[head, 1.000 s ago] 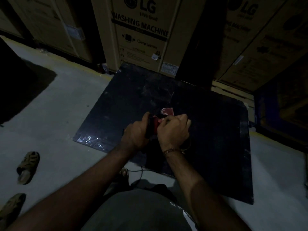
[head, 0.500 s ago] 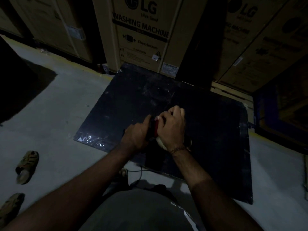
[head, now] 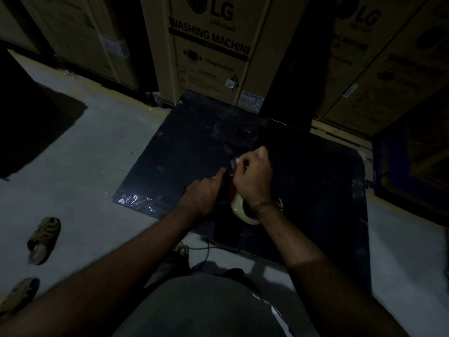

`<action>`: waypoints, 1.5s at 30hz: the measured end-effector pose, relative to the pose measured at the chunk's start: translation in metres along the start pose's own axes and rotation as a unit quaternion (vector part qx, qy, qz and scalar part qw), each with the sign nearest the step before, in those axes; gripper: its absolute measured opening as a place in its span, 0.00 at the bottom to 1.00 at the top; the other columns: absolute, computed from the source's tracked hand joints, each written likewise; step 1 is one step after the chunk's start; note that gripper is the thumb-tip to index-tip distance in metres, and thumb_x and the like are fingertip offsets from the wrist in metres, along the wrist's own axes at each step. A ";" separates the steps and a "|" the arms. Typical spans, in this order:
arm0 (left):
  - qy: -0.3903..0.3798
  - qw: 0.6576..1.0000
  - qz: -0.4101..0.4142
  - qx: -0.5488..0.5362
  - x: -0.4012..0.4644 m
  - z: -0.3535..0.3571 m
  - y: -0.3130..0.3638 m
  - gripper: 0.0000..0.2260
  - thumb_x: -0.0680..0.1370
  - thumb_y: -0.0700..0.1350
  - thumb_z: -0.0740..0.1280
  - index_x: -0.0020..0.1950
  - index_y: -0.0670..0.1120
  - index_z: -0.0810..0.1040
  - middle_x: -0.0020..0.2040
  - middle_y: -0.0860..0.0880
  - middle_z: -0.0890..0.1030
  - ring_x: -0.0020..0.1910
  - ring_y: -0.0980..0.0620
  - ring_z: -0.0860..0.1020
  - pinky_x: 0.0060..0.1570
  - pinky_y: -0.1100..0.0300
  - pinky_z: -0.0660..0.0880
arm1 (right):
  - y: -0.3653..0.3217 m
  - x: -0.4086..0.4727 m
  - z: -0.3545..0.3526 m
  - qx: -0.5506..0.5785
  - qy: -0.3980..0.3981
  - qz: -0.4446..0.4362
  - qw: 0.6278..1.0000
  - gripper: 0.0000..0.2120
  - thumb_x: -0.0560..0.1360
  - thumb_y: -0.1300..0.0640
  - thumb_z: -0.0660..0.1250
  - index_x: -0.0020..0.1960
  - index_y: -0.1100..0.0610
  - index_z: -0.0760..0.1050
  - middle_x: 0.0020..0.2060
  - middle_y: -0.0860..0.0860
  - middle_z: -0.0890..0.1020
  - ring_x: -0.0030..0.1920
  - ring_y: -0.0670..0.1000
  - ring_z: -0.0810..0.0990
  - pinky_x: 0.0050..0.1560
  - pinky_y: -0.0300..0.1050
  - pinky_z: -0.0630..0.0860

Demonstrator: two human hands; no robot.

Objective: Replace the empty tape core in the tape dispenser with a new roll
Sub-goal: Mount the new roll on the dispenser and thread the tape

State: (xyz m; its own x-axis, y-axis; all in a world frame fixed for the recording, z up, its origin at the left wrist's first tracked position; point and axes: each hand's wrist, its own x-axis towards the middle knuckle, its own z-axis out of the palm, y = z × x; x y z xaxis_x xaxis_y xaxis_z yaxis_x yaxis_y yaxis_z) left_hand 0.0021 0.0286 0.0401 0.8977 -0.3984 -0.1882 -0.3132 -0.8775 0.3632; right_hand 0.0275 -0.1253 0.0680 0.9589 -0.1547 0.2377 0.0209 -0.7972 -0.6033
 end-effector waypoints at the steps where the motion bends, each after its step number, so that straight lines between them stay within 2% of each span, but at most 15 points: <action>1: -0.010 1.000 0.002 0.013 -0.001 0.000 0.002 0.44 0.79 0.55 0.72 0.86 0.42 0.49 0.67 0.38 0.81 0.60 0.36 0.83 0.58 0.45 0.79 | -0.003 0.004 -0.001 0.016 0.004 0.022 1.000 0.08 0.80 0.59 0.68 0.42 0.57 0.77 0.52 0.51 0.74 0.45 0.48 0.77 0.45 0.44 0.79; 5: -0.037 0.999 -0.013 0.025 -0.010 0.010 0.009 0.41 0.82 0.51 0.69 0.86 0.43 0.47 0.70 0.35 0.79 0.61 0.36 0.83 0.60 0.46 0.76 | -0.005 0.019 -0.008 0.033 -0.005 0.072 0.997 0.10 0.81 0.59 0.69 0.41 0.54 0.75 0.52 0.49 0.72 0.41 0.44 0.73 0.39 0.24 0.67; 8: -0.024 0.999 -0.014 0.032 -0.010 0.013 0.005 0.41 0.82 0.50 0.68 0.86 0.44 0.46 0.68 0.35 0.81 0.59 0.36 0.83 0.59 0.46 0.76 | 0.006 0.025 -0.011 0.054 0.007 0.130 0.990 0.08 0.81 0.59 0.69 0.43 0.55 0.77 0.53 0.50 0.72 0.44 0.46 0.74 0.35 0.19 0.67; 11: -0.009 0.997 0.008 0.078 -0.004 0.011 0.005 0.41 0.82 0.51 0.68 0.86 0.42 0.46 0.72 0.36 0.78 0.61 0.37 0.82 0.60 0.47 0.76 | 0.013 0.032 -0.007 0.078 0.026 0.170 0.982 0.05 0.81 0.60 0.70 0.46 0.59 0.81 0.54 0.50 0.73 0.45 0.45 0.75 0.34 0.21 0.68; 14: -0.004 0.999 0.011 0.050 0.001 0.010 0.007 0.42 0.81 0.53 0.69 0.86 0.42 0.46 0.71 0.36 0.78 0.63 0.36 0.81 0.62 0.46 0.76 | 0.015 0.039 -0.003 0.101 0.052 0.169 0.979 0.06 0.80 0.62 0.71 0.47 0.63 0.82 0.55 0.55 0.75 0.41 0.42 0.75 0.36 0.19 0.70; 18: 0.032 0.998 0.034 0.048 0.009 0.010 0.008 0.43 0.80 0.57 0.69 0.86 0.42 0.49 0.67 0.38 0.81 0.60 0.38 0.82 0.58 0.47 0.77 | 0.019 0.045 -0.008 0.114 0.080 0.177 0.974 0.08 0.80 0.61 0.71 0.47 0.66 0.82 0.52 0.54 0.75 0.40 0.43 0.74 0.40 0.30 0.73; 20: 0.042 0.997 0.038 0.059 0.012 0.010 0.010 0.43 0.80 0.57 0.69 0.86 0.42 0.49 0.65 0.39 0.82 0.58 0.38 0.83 0.56 0.47 0.77 | 0.021 0.049 -0.011 0.125 0.084 0.182 0.972 0.08 0.80 0.61 0.71 0.47 0.66 0.82 0.51 0.53 0.74 0.38 0.40 0.73 0.37 0.24 0.70; 27: 0.023 0.995 0.050 0.083 0.016 0.014 0.000 0.44 0.79 0.54 0.70 0.86 0.41 0.48 0.65 0.39 0.82 0.59 0.38 0.83 0.58 0.46 0.78 | 0.029 0.054 -0.008 0.118 0.055 0.214 0.968 0.09 0.80 0.62 0.71 0.47 0.68 0.83 0.52 0.55 0.74 0.38 0.43 0.73 0.33 0.19 0.68; 34: -0.028 0.992 0.054 0.110 0.002 0.020 0.004 0.38 0.82 0.51 0.65 0.86 0.45 0.49 0.69 0.35 0.79 0.61 0.34 0.82 0.59 0.43 0.77 | 0.034 0.075 -0.016 0.134 0.098 0.215 0.962 0.07 0.80 0.62 0.69 0.47 0.65 0.83 0.52 0.62 0.82 0.42 0.49 0.76 0.39 0.28 0.70; 37: -0.034 0.993 0.049 0.098 -0.014 0.033 -0.001 0.38 0.80 0.50 0.64 0.87 0.46 0.49 0.58 0.40 0.86 0.52 0.37 0.85 0.53 0.45 0.80 | 0.035 0.088 -0.031 0.114 0.085 0.187 0.972 0.08 0.79 0.59 0.72 0.47 0.65 0.84 0.48 0.58 0.80 0.39 0.47 0.75 0.38 0.22 0.69; 38: -0.020 0.994 0.050 0.099 -0.015 0.035 -0.005 0.38 0.79 0.51 0.64 0.86 0.47 0.51 0.52 0.41 0.87 0.47 0.37 0.86 0.49 0.46 0.80 | 0.038 0.088 -0.031 0.114 0.071 0.195 0.972 0.09 0.80 0.58 0.72 0.47 0.64 0.84 0.47 0.57 0.82 0.40 0.48 0.77 0.38 0.25 0.71; 39: 0.001 0.992 0.062 0.111 -0.016 0.037 -0.009 0.37 0.78 0.51 0.63 0.86 0.47 0.56 0.46 0.43 0.88 0.41 0.39 0.86 0.43 0.48 0.81 | 0.042 0.086 -0.030 0.116 0.054 0.216 0.968 0.09 0.80 0.57 0.72 0.48 0.63 0.84 0.46 0.56 0.83 0.42 0.49 0.79 0.40 0.33 0.76; 41: 0.039 0.983 0.091 0.158 -0.018 0.034 -0.014 0.35 0.72 0.52 0.61 0.81 0.48 0.70 0.36 0.47 0.86 0.30 0.43 0.84 0.32 0.55 0.79 | 0.046 0.080 -0.027 0.132 0.033 0.269 0.953 0.08 0.80 0.56 0.71 0.47 0.60 0.84 0.44 0.56 0.86 0.43 0.51 0.82 0.43 0.40 0.77; 44: 0.068 0.973 0.110 0.190 -0.022 0.031 -0.016 0.37 0.67 0.53 0.68 0.77 0.47 0.75 0.36 0.48 0.86 0.29 0.45 0.84 0.31 0.58 0.78 | 0.060 0.077 -0.025 0.192 0.036 0.346 0.918 0.08 0.76 0.53 0.70 0.39 0.52 0.81 0.43 0.55 0.89 0.45 0.57 0.89 0.50 0.57 0.87; 45: 0.081 0.974 0.115 0.179 -0.024 0.030 -0.017 0.37 0.67 0.55 0.66 0.77 0.47 0.76 0.37 0.48 0.86 0.31 0.44 0.84 0.32 0.57 0.78 | 0.061 0.075 -0.029 0.220 0.029 0.371 0.902 0.08 0.77 0.54 0.69 0.39 0.51 0.81 0.44 0.55 0.89 0.46 0.57 0.89 0.49 0.59 0.88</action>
State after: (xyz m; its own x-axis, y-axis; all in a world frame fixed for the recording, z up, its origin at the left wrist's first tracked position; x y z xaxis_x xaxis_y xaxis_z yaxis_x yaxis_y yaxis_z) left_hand -0.0233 0.0445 0.0109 0.8196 -0.5727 0.0178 -0.5730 -0.8190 0.0309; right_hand 0.0922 -0.2022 0.0710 0.7395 -0.5907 -0.3230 -0.4976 -0.1563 -0.8532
